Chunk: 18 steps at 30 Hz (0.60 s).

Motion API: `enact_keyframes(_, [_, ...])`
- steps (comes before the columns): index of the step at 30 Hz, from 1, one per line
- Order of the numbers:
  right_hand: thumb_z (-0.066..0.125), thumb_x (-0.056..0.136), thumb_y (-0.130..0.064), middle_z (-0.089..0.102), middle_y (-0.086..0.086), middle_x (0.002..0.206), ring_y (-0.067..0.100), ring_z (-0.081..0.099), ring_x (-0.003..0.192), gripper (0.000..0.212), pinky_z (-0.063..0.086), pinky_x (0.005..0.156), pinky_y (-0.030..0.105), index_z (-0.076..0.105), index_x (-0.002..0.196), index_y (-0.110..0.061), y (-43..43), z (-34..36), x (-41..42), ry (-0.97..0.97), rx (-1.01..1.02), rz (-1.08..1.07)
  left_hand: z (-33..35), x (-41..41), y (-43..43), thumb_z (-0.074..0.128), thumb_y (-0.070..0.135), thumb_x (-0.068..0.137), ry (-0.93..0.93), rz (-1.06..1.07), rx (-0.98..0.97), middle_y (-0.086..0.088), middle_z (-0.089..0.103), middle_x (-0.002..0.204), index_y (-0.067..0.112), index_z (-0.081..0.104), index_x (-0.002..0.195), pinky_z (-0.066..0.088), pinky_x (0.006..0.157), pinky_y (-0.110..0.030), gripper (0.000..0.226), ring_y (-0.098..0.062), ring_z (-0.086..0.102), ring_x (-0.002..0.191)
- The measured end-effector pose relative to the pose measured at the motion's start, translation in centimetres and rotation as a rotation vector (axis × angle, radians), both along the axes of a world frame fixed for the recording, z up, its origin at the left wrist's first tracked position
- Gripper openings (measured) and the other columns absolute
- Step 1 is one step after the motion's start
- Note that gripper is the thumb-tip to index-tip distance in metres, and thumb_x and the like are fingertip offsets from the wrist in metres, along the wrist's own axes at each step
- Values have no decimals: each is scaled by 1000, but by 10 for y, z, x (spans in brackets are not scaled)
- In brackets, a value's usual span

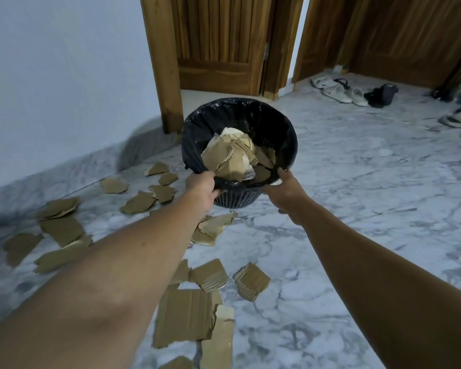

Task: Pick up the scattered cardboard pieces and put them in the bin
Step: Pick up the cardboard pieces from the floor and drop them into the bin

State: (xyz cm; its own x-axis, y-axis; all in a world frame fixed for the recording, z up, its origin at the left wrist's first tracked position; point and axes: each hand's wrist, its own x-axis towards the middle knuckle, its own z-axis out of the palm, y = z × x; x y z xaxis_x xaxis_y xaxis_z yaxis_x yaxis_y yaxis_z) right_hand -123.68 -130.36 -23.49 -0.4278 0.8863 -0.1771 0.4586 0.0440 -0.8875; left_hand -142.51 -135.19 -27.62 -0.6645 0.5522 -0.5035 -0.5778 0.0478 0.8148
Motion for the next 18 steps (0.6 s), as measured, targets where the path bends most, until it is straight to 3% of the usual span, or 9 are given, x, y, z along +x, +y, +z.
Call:
enact_keyframes(1, [60, 92, -19, 49, 4, 116, 18, 52, 84, 59, 46, 61, 29, 38, 147, -21, 4, -6, -6, 18, 56, 20, -1, -6, 1, 58, 6, 92, 7, -8, -10, -21, 61, 122, 4, 51, 126, 61, 58, -41, 35, -34, 66, 99])
enact_keyframes(3, [59, 93, -21, 45, 1, 108, 6, 40, 68, 61, 36, 52, 20, 36, 149, -24, 11, -10, -18, 32, 125, 39, 7, -14, 5, 59, 16, 93, 50, -60, -47, -21, 64, 111, 6, 49, 127, 58, 50, -37, 36, -32, 71, 83])
enact_keyframes(5, [59, 93, -18, 53, 0, 111, 8, 51, 73, 61, 42, 54, 18, 36, 148, -26, 19, -10, -30, 19, 152, 84, 20, -19, 9, 62, 32, 91, 100, -130, -100, -15, 65, 105, 11, 49, 127, 56, 48, -34, 43, -29, 73, 72])
enact_keyframes(7, [62, 89, -21, 60, -2, 118, 20, 62, 95, 54, 50, 69, 28, 45, 140, -28, 24, -9, -41, -8, 193, 133, 33, -19, 14, 59, 45, 89, 163, -196, -187, -10, 64, 106, 15, 52, 124, 55, 49, -33, 47, -28, 73, 70])
enact_keyframes(9, [61, 87, -27, 64, 1, 115, 25, 63, 102, 45, 51, 78, 36, 51, 131, -26, 21, -12, -50, -23, 216, 165, 37, -12, 10, 56, 55, 88, 253, -239, -295, -7, 65, 110, 17, 54, 123, 57, 52, -35, 52, -28, 72, 72])
enact_keyframes(12, [58, 88, -28, 65, 14, 116, 32, 62, 95, 36, 44, 69, 33, 60, 120, -13, 0, -30, -59, -206, 200, 188, 30, 14, -33, 51, 58, 91, 568, -314, -479, -10, 67, 113, 11, 60, 121, 57, 68, -36, 56, -31, 70, 85])
enact_keyframes(15, [61, 90, -18, 60, 18, 105, 32, 60, 91, 33, 42, 62, 32, 57, 114, 4, -46, -60, -58, -479, 34, 346, -33, 33, -112, 58, 50, 89, 889, -699, -747, -16, 68, 112, 8, 65, 108, 46, 68, -32, 47, -32, 65, 92])
enact_keyframes(18, [74, 86, -33, 50, 10, 72, 28, 64, 84, 40, 45, 68, 34, 54, 82, 1, -91, -98, -40, -812, -113, 533, -111, 49, -172, 71, 66, 67, 832, -1211, -1237, -14, 65, 109, 7, 61, 120, 47, 79, -39, 80, -33, 61, 99])
